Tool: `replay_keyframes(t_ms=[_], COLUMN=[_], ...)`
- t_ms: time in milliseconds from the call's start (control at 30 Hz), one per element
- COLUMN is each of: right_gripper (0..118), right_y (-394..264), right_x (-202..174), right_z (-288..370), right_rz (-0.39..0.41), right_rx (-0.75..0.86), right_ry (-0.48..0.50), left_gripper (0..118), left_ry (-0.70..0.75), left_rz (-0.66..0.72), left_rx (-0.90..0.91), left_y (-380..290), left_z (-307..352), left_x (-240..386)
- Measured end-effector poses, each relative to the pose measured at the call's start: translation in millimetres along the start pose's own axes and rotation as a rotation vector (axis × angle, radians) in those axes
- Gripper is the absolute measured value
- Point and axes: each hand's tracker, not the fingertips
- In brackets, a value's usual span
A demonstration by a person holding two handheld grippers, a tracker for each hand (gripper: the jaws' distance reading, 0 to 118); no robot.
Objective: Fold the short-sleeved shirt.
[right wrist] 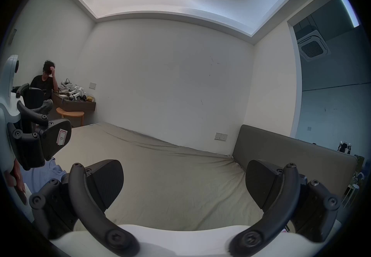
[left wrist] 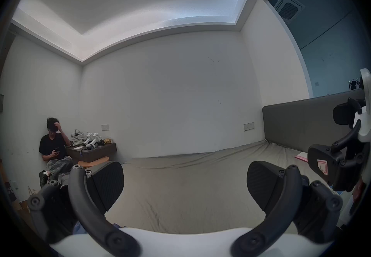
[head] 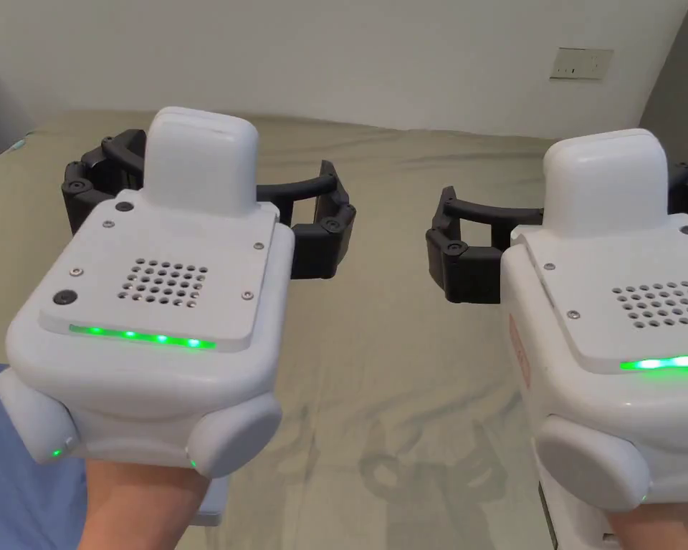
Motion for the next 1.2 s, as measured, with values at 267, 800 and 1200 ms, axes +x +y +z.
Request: replay_keyframes(t_ms=[267, 800, 1200], right_gripper=[118, 118, 118], right_y=[0, 0, -63], right_x=[0, -1, -34], right_z=[0, -1, -6], right_rz=[-0.001, 0.023, 1.245], right_rx=[0.001, 0.001, 0.374], right_ry=[0.002, 0.002, -0.213], left_gripper=[118, 118, 118], left_ry=[-0.003, 0.021, 0.356], left_rz=[-0.009, -0.023, -1.359], left_rx=[-0.001, 0.007, 0.414], left_y=[-1, -1, -78], left_z=[1, 2, -13], left_x=[1, -3, 24])
